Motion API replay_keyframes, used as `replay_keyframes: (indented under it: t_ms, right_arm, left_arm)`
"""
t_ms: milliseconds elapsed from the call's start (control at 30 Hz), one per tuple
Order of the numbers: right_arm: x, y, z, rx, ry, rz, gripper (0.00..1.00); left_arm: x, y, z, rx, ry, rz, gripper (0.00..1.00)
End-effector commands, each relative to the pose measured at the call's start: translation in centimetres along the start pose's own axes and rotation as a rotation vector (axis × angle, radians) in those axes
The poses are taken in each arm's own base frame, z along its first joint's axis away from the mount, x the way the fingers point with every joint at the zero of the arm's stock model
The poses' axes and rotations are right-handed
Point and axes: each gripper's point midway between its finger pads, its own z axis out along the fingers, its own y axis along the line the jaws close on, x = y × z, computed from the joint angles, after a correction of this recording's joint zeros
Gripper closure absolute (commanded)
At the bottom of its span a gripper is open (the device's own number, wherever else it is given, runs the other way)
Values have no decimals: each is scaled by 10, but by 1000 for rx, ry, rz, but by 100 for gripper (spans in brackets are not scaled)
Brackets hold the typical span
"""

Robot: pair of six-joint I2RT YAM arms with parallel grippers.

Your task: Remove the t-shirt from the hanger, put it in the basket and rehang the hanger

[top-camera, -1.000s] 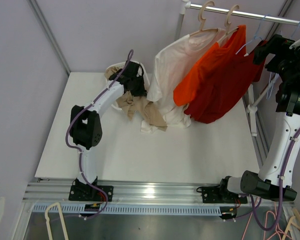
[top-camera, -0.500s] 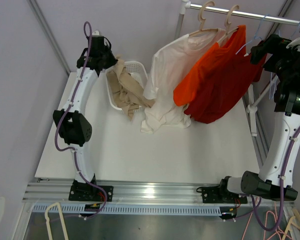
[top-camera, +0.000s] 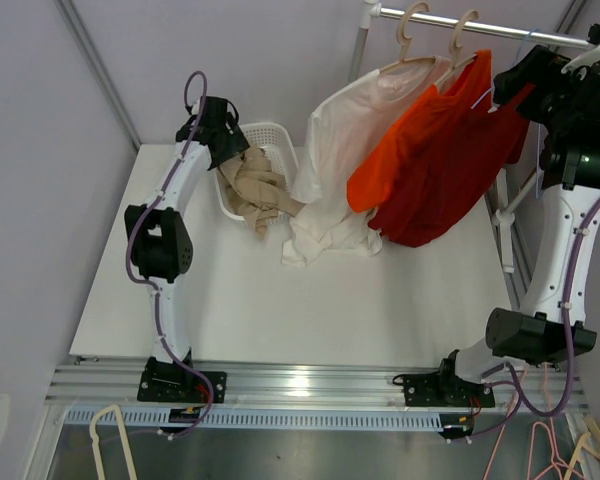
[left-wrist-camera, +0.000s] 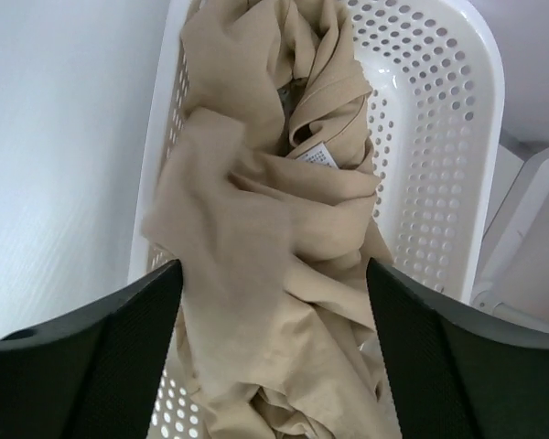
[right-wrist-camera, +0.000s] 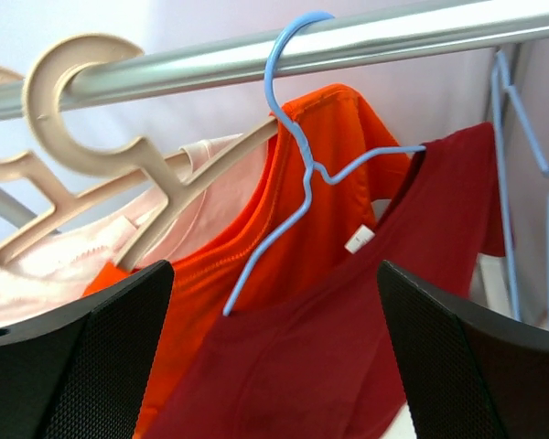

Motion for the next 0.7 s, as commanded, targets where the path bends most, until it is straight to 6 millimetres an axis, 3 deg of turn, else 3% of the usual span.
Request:
replay_keyframes:
  t_ms: [0,33,100,133,167,233,267,300,333,367,400,433,467,567,667]
  right_arm:
    - [-16,18,14,-58,-45,53,4]
    - [-21,21,14,-59,-52,62,4]
    - [-16,18,25,-29,-43,73,4]
    - [-14,21,28,-23,-40,81,4]
    - [-19,22,29,-19,-50,88,4]
    - [-11,19,40,7,-25,101,5]
    - [-16,21,41,13,-37,104,6]
    - [-8,16,49,36,-16,107,6]
    - [-6,15,52,47,-13,109,7]
    - [-6,17,53,55,-15,110,7]
    - [-3,14,56,75,-11,113,8]
    - [-3,10,58,102,-19,111,8]
    - [0,10,60,107,-14,109,9]
    - [5,1,64,154,-9,110,9]
    - [9,-4,68,181,-2,107,9]
  left_arm:
    - [-27,-11,-26,41,-87,-43,11]
    - [-14,-2,-22,24,-69,-33,8]
    - [-43,-15,-55,96,-177,-42,2]
    - [-34,-11,-57,105,-163,-23,2]
    - [-37,-19,-70,154,-172,-20,2]
    - [-54,-35,-110,251,-250,-1,0]
    - [-45,-33,-114,255,-247,13,0]
    - [-53,-46,-147,314,-298,31,1]
    - [-61,-56,-164,357,-352,70,0]
    - [-56,-58,-172,366,-363,95,0]
    - [-58,-71,-203,421,-408,123,0]
    - [-60,-77,-218,451,-445,169,1]
    - [-55,-81,-224,477,-464,182,1]
    - [-56,-95,-270,597,-530,201,1]
    - [-54,-97,-293,660,-549,201,1]
